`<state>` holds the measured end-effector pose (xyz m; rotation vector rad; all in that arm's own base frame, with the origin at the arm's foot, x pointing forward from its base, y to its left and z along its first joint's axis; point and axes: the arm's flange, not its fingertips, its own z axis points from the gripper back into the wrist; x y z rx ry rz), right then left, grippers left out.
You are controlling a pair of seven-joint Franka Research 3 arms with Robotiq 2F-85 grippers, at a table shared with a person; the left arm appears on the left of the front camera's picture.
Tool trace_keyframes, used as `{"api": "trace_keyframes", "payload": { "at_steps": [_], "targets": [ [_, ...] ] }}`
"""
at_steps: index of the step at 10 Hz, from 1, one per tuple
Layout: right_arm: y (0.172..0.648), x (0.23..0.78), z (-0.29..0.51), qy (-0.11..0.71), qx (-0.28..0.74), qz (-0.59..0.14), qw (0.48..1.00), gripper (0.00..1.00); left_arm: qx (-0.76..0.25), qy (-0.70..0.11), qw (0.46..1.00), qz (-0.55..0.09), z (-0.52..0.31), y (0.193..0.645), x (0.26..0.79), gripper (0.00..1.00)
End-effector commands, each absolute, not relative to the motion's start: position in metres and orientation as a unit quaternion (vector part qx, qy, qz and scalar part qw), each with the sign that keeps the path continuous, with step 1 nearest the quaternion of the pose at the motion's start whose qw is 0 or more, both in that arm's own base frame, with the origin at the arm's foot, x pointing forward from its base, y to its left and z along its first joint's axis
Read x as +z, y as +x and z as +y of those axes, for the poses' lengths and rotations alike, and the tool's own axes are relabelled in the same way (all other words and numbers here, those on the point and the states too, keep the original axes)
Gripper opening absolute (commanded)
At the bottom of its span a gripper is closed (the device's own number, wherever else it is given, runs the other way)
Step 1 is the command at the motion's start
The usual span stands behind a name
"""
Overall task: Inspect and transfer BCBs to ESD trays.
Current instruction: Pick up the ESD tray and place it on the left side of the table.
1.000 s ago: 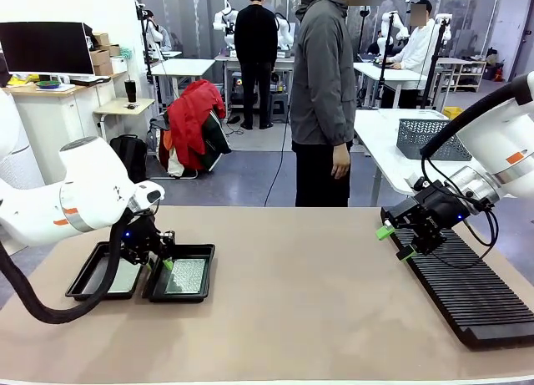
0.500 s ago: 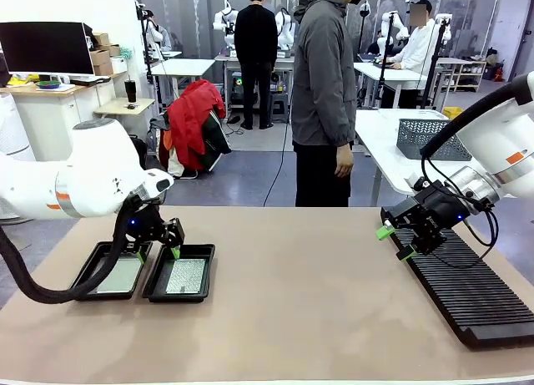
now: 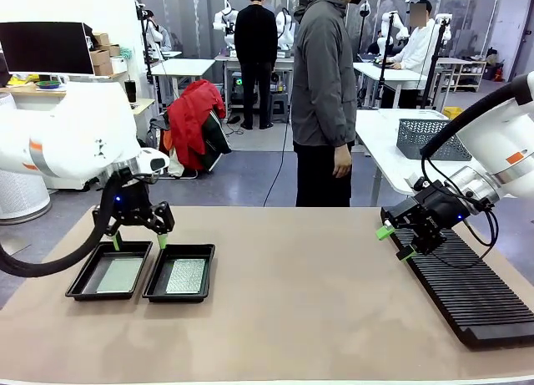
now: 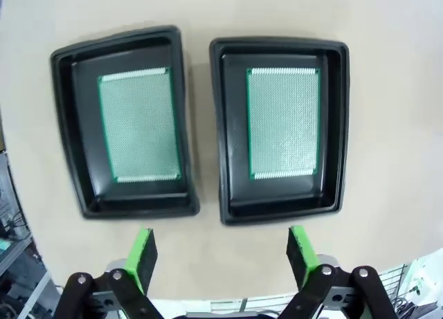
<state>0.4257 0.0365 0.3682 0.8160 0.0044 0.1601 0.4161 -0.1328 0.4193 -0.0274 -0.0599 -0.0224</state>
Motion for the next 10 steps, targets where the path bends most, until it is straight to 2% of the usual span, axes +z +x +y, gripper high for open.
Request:
{"api": "trace_keyframes", "payload": {
  "at_steps": [1,7,10],
  "targets": [
    [0.426,0.368,0.036,0.394,0.077,0.001,0.916,1.0,-0.001,0.028,0.999,-0.024,-0.134,0.406,0.437,1.0],
    [0.426,0.368,0.036,0.394,0.077,0.001,0.916,1.0,0.004,0.026,0.999,-0.033,-0.134,0.391,0.463,1.0],
    [0.426,0.368,0.036,0.394,0.077,0.001,0.916,1.0,-0.007,0.013,0.999,-0.033,-0.133,0.394,0.457,1.0]
  ]
}}
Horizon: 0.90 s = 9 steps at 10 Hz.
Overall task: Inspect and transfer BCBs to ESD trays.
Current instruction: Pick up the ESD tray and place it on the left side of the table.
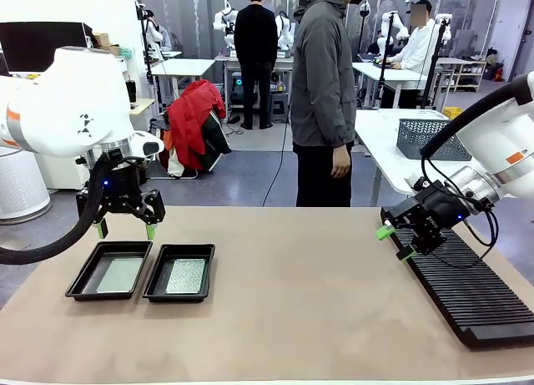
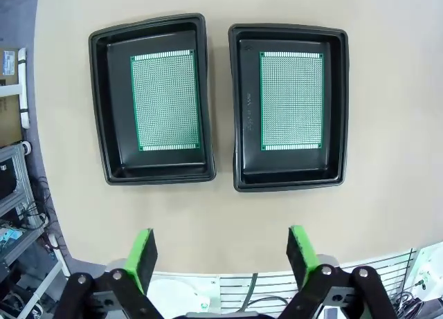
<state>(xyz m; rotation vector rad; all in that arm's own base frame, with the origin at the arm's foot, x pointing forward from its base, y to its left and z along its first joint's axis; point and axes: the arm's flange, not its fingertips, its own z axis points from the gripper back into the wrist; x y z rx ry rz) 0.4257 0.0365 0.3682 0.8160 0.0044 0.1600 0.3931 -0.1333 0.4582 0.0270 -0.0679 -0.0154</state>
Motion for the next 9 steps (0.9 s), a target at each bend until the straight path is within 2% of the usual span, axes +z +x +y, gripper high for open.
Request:
{"api": "trace_keyframes", "payload": {
  "at_steps": [1,9],
  "targets": [
    [0.4257,0.3684,0.0357,0.394,0.077,0.001,0.916,1.0,-0.007,0.013,0.999,-0.033,-0.1328,0.3939,0.4567,1.0],
    [0.4257,0.3684,0.0357,0.394,0.077,0.001,0.916,1.0,-0.007,0.013,0.999,-0.033,-0.1328,0.3939,0.4567,1.0]
  ]
}}
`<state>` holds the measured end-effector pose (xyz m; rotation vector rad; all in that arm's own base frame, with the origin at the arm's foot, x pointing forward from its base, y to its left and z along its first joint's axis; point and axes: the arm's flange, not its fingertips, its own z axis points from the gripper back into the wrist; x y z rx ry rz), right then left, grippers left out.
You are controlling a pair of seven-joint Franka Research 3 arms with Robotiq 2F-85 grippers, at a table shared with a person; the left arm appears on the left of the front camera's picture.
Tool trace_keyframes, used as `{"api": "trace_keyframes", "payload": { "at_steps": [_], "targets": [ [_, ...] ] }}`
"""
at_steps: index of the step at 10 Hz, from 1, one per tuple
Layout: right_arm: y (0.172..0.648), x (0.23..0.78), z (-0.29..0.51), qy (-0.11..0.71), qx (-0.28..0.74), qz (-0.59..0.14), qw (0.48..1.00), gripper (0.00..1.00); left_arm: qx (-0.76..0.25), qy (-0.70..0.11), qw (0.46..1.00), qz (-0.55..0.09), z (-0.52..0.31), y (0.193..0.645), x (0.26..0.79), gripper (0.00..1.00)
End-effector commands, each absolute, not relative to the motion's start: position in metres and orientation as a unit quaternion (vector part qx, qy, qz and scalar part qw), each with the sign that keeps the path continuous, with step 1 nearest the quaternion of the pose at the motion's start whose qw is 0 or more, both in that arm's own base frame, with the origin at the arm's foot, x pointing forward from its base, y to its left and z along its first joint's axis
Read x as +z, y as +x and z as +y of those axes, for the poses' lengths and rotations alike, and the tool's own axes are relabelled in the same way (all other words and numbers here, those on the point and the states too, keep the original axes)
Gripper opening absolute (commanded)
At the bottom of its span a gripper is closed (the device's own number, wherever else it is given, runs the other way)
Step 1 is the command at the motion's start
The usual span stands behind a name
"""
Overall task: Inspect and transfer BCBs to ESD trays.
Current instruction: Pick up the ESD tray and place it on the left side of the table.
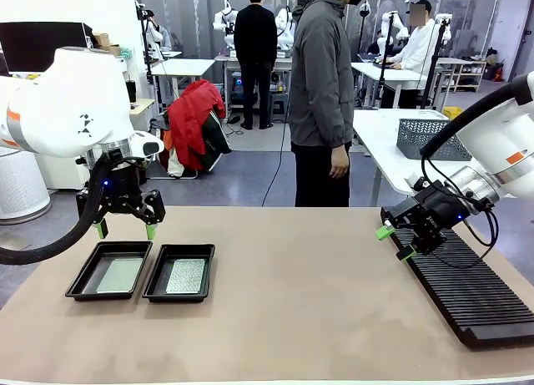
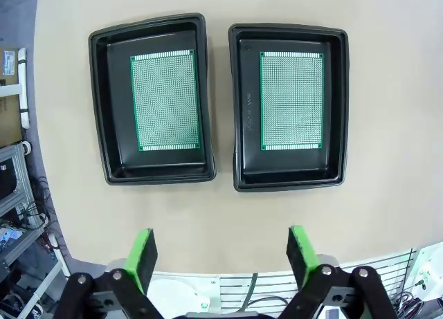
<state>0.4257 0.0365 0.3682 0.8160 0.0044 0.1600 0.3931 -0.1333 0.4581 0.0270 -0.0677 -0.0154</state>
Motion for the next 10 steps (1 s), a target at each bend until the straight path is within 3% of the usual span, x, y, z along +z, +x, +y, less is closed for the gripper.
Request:
{"api": "trace_keyframes", "payload": {
  "at_steps": [1,10],
  "targets": [
    [0.4257,0.3684,0.0357,0.394,0.077,0.001,0.916,1.0,-0.007,0.013,0.999,-0.033,-0.1328,0.3939,0.4567,1.0],
    [0.4257,0.3684,0.0357,0.394,0.077,0.001,0.916,1.0,-0.007,0.013,0.999,-0.033,-0.1328,0.3939,0.4567,1.0]
  ]
}}
